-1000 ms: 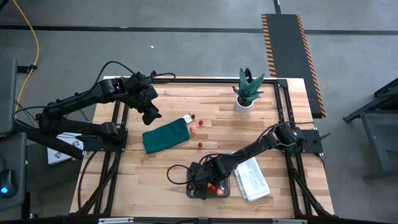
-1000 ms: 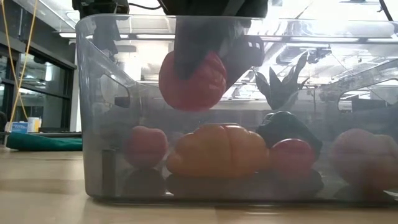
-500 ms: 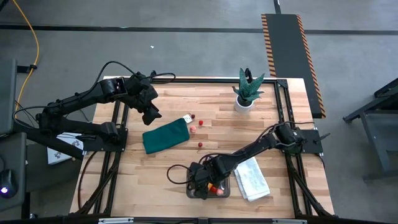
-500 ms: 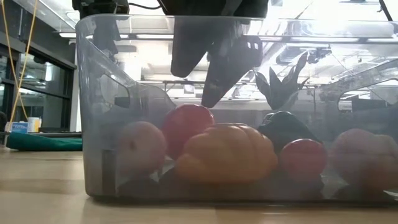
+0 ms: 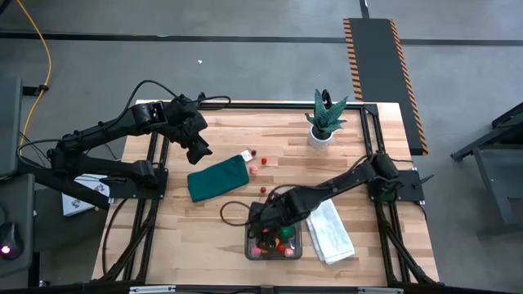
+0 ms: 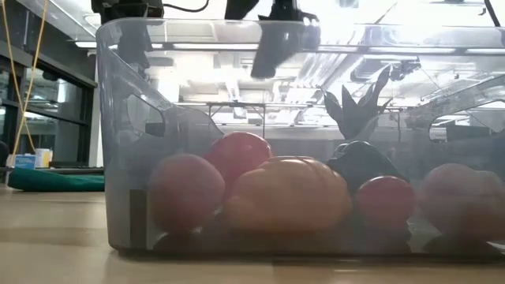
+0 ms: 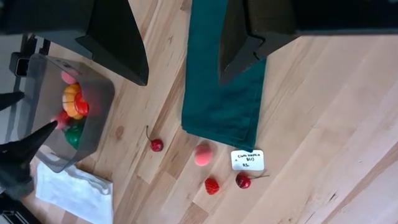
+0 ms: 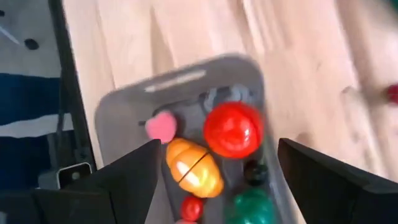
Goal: Pick and placing Produce into tupperware
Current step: Put the red raspberry into the black bin
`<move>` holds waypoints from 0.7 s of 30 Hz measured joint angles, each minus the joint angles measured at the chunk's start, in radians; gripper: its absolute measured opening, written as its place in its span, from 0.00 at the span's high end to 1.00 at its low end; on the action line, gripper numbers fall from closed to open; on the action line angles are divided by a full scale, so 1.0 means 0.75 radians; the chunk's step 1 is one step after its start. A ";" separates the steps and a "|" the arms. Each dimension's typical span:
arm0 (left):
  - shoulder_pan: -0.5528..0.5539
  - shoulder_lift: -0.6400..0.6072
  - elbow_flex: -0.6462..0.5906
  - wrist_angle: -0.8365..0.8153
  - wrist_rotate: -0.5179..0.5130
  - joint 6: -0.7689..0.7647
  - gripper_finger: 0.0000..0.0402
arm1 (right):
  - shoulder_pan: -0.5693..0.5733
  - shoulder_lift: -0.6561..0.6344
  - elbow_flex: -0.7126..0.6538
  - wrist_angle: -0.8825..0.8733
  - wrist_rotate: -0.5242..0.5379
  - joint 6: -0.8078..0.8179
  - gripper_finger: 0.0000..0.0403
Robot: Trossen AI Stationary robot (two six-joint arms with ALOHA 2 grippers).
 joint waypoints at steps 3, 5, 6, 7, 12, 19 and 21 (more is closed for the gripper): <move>0.000 0.000 0.000 -0.001 0.003 0.006 0.55 | -0.023 -0.050 0.000 -0.003 0.032 -0.058 0.23; 0.000 0.000 0.000 -0.003 0.013 0.033 0.55 | -0.042 -0.076 0.000 -0.007 0.055 -0.085 0.23; 0.000 0.000 0.000 -0.007 0.022 0.050 0.55 | -0.052 -0.087 0.000 -0.008 0.065 -0.090 0.23; 0.000 0.000 0.000 -0.010 0.036 0.073 0.55 | -0.065 -0.094 0.000 -0.012 0.072 -0.090 0.23; 0.000 0.000 0.000 -0.047 0.154 0.277 0.55 | -0.145 -0.107 0.000 -0.091 0.135 -0.089 0.23; -0.001 0.000 0.000 -0.082 0.182 0.569 0.55 | -0.290 -0.107 0.000 -0.268 0.265 -0.017 0.23; -0.001 0.000 0.000 -0.082 0.181 0.611 0.55 | -0.340 -0.107 0.000 -0.251 0.249 0.003 0.23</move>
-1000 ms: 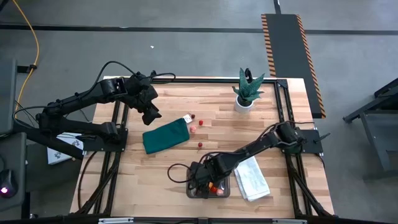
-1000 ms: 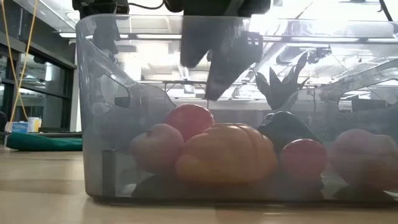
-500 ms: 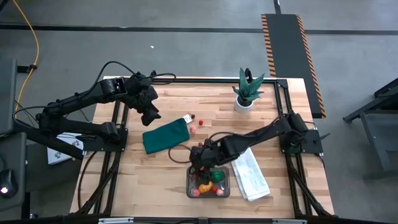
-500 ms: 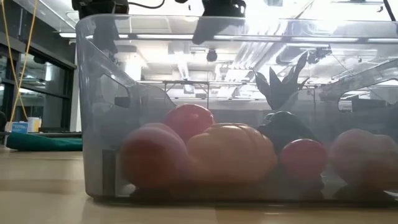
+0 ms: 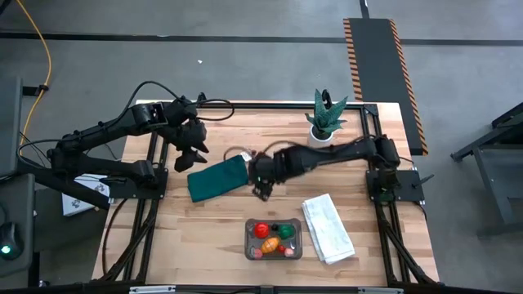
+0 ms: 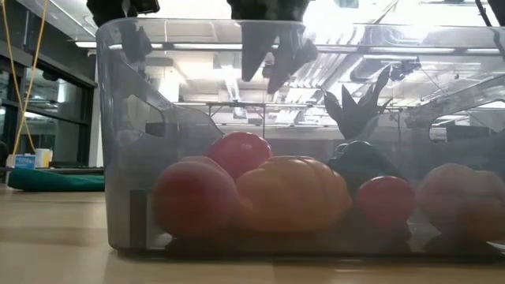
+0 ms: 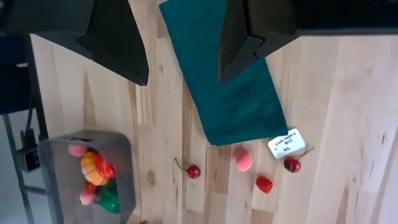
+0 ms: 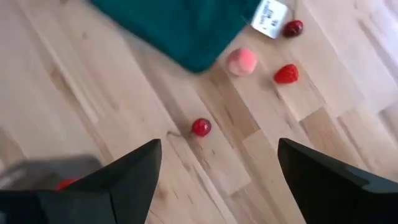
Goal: Pick and placing Produce into tupperware
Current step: Put the red raspberry into the black bin
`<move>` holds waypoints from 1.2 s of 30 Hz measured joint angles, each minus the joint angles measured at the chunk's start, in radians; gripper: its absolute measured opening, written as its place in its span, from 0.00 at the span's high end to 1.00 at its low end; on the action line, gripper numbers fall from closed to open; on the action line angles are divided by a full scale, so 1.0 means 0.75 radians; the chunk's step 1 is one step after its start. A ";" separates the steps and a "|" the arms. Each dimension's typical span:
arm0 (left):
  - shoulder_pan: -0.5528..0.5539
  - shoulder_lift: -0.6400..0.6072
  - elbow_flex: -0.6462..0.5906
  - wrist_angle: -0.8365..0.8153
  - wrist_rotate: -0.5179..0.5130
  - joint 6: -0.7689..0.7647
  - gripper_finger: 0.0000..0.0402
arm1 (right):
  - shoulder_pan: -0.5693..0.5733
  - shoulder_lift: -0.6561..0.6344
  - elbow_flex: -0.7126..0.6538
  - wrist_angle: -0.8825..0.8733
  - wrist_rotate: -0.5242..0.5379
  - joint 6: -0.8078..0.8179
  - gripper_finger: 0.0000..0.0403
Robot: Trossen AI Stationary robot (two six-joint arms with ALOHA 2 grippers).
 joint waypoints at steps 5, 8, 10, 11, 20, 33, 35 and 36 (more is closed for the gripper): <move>0.000 0.000 0.000 0.001 -0.001 0.037 0.55 | -0.122 0.000 0.000 0.031 -0.088 0.138 0.23; 0.000 0.000 0.000 0.001 -0.001 0.037 0.55 | -0.178 0.000 0.000 0.084 -0.102 0.222 0.23; 0.000 0.000 0.000 0.001 -0.001 0.035 0.55 | -0.210 0.003 0.000 0.117 -0.132 0.266 0.23; 0.000 0.000 0.000 0.001 -0.001 0.031 0.55 | -0.224 0.009 0.001 0.131 -0.146 0.281 0.23; 0.000 0.000 0.000 0.009 -0.021 -0.026 0.55 | -0.309 0.097 0.001 0.137 -0.252 0.409 0.23; 0.001 0.000 0.000 0.021 -0.082 -0.102 0.55 | -0.404 0.169 0.001 0.114 -0.184 0.476 0.23; 0.001 0.000 0.000 0.021 -0.084 -0.104 0.55 | -0.423 0.185 0.001 0.097 -0.192 0.476 0.23; 0.001 0.000 0.000 0.021 -0.084 -0.104 0.55 | -0.432 0.196 0.001 0.102 -0.205 0.476 0.24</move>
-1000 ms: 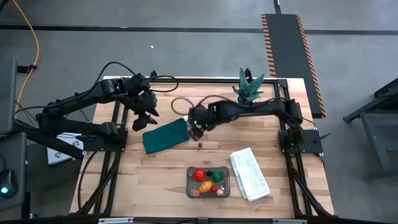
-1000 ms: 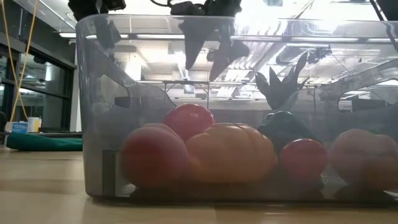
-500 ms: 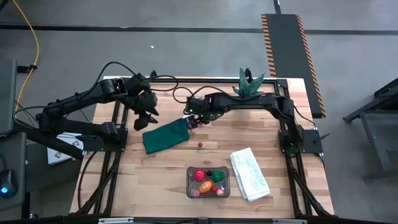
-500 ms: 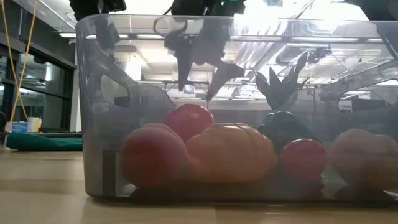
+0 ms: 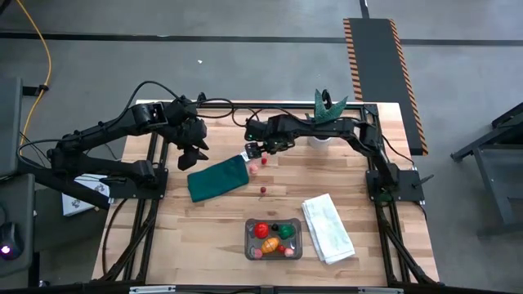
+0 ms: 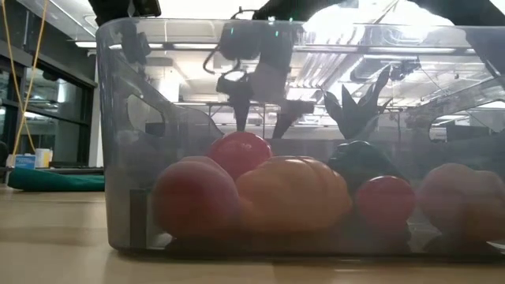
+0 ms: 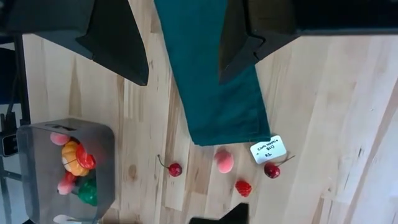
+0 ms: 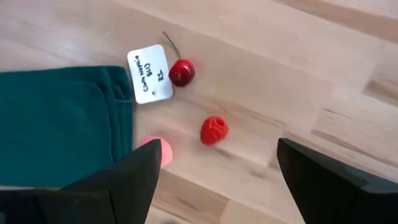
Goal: Pick and placing Produce into tupperware
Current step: Put the red raspberry into the black bin
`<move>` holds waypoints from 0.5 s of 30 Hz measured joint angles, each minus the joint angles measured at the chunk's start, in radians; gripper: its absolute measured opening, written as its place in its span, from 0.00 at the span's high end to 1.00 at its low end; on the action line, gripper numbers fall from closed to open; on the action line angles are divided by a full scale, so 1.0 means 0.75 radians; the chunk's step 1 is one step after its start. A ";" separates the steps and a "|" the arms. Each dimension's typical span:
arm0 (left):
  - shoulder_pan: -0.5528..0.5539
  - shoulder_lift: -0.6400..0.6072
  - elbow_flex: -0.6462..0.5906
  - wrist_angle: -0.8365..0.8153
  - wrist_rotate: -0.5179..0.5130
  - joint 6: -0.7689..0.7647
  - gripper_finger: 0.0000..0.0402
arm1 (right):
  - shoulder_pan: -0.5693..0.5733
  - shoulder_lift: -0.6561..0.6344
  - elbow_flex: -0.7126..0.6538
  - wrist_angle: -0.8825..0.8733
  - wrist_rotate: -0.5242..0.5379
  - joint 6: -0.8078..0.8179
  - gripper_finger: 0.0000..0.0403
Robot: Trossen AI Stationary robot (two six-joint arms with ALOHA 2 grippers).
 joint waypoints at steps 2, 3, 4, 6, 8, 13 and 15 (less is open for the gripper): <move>0.000 0.000 0.000 -0.001 0.000 -0.001 0.55 | -0.015 0.024 0.000 0.010 -0.034 -0.001 0.25; 0.000 0.000 0.000 -0.001 0.001 -0.005 0.55 | -0.019 0.034 0.000 0.012 -0.044 -0.002 0.26; 0.000 0.000 0.000 -0.001 0.000 -0.007 0.55 | -0.021 0.042 -0.001 0.019 -0.052 -0.005 0.27; 0.000 0.000 0.000 -0.002 0.000 -0.009 0.55 | -0.020 0.053 -0.001 0.040 -0.055 -0.001 0.29; 0.000 0.001 0.000 -0.003 0.000 -0.019 0.55 | -0.019 0.060 -0.001 0.061 -0.064 -0.002 0.31; 0.000 0.000 0.000 -0.002 0.001 -0.020 0.55 | -0.018 0.090 -0.001 0.079 -0.108 -0.011 0.34; 0.000 0.000 0.000 -0.002 0.001 -0.021 0.55 | -0.017 0.102 -0.001 0.080 -0.115 -0.020 0.34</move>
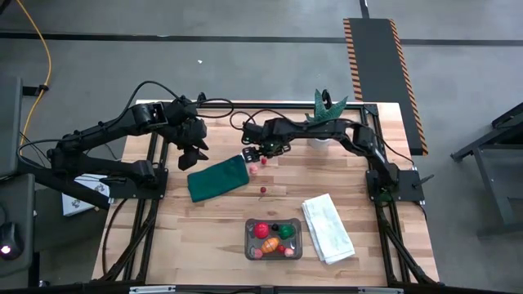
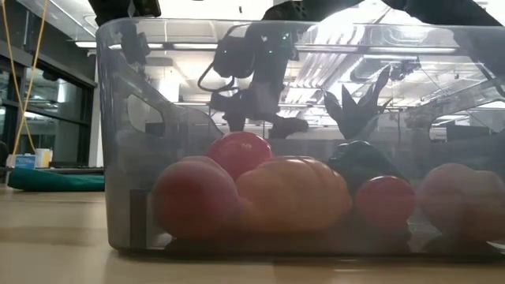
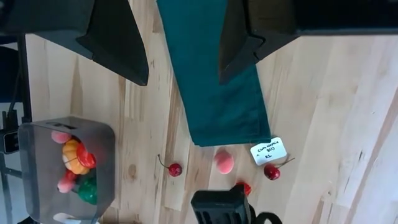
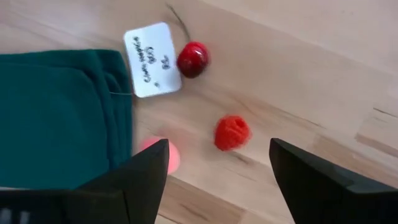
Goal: Pick and placing Produce into tupperware
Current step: Put the red raspberry into the black bin
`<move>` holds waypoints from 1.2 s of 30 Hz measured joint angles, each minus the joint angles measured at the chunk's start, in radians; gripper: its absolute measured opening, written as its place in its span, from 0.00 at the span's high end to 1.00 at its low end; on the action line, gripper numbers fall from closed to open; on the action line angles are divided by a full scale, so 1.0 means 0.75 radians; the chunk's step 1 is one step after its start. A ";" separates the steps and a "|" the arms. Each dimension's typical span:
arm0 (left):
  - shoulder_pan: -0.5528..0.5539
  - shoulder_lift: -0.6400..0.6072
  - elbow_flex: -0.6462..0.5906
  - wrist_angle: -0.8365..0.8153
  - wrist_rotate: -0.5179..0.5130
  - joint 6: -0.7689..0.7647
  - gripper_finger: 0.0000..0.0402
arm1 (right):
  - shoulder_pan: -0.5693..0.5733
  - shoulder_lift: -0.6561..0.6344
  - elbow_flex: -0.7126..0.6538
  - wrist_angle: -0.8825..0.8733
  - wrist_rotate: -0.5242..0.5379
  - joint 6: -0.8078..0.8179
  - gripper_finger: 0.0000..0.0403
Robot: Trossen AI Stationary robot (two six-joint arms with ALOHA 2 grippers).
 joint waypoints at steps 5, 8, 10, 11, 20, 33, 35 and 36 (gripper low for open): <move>0.000 0.001 0.000 -0.001 0.000 -0.008 0.55 | 0.003 0.005 0.000 0.010 0.003 -0.002 0.34; 0.000 0.000 0.000 -0.001 0.000 -0.009 0.55 | 0.003 0.005 0.000 -0.001 0.012 -0.002 0.34; 0.000 0.000 0.000 -0.002 -0.001 -0.009 0.55 | 0.003 0.005 0.000 -0.003 0.016 -0.002 0.34; 0.000 0.000 0.000 -0.002 -0.002 -0.009 0.55 | 0.003 0.005 0.000 -0.006 0.016 -0.001 0.34; 0.000 0.000 0.000 -0.010 -0.007 -0.009 0.55 | 0.004 0.030 0.000 -0.014 0.006 0.002 0.36; 0.000 0.000 0.000 -0.010 -0.011 -0.009 0.55 | -0.012 0.030 0.000 0.008 -0.021 -0.017 0.49; 0.000 0.000 0.000 -0.011 -0.011 -0.009 0.55 | -0.016 0.030 0.000 0.006 -0.019 -0.016 0.49; 0.000 0.000 0.000 -0.011 -0.011 -0.009 0.55 | -0.019 0.030 0.000 0.006 -0.019 -0.017 0.49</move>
